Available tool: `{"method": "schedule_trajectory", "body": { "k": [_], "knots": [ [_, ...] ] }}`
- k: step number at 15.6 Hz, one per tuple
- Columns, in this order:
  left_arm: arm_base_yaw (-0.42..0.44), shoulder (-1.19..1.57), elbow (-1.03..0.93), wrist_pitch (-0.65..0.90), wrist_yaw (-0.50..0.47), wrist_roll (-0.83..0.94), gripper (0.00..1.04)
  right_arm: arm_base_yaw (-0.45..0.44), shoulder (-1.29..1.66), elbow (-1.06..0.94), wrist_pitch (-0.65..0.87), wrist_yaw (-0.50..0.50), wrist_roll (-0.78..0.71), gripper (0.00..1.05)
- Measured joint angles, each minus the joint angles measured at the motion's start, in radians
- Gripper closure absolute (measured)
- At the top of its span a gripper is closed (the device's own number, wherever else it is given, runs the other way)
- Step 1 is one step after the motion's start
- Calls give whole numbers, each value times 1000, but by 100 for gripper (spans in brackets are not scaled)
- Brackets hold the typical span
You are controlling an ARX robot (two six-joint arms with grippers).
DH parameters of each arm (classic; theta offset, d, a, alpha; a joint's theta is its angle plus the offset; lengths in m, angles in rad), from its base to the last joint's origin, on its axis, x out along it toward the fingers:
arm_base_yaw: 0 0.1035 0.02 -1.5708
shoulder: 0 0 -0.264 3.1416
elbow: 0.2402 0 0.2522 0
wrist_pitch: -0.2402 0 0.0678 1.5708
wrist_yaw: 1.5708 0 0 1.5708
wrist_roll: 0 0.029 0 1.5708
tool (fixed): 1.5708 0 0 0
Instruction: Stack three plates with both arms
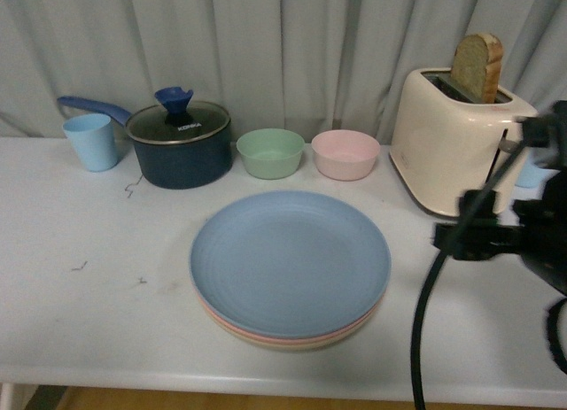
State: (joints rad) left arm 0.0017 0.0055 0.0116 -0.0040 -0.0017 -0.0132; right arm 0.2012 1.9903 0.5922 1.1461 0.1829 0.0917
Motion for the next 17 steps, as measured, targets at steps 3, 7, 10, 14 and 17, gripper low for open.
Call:
{"method": "schedule_trajectory", "body": {
  "k": [3, 7, 10, 14, 17],
  "knots": [
    [-1, 0, 0, 0, 2, 0, 7, -59, -230, -143, 159, -21, -64, 74],
    [-1, 0, 0, 0, 2, 0, 7, -100, -419, -353, 136, -76, -85, 103],
    [-1, 0, 0, 0, 1, 0, 7, -120, -587, -440, 87, -103, -85, 103],
    [-1, 0, 0, 1, 1, 0, 7, -206, -847, -492, -129, -171, -85, 103],
    [-1, 0, 0, 0, 1, 0, 7, -207, -1047, -546, -275, -180, -85, 103]
  ]
}}
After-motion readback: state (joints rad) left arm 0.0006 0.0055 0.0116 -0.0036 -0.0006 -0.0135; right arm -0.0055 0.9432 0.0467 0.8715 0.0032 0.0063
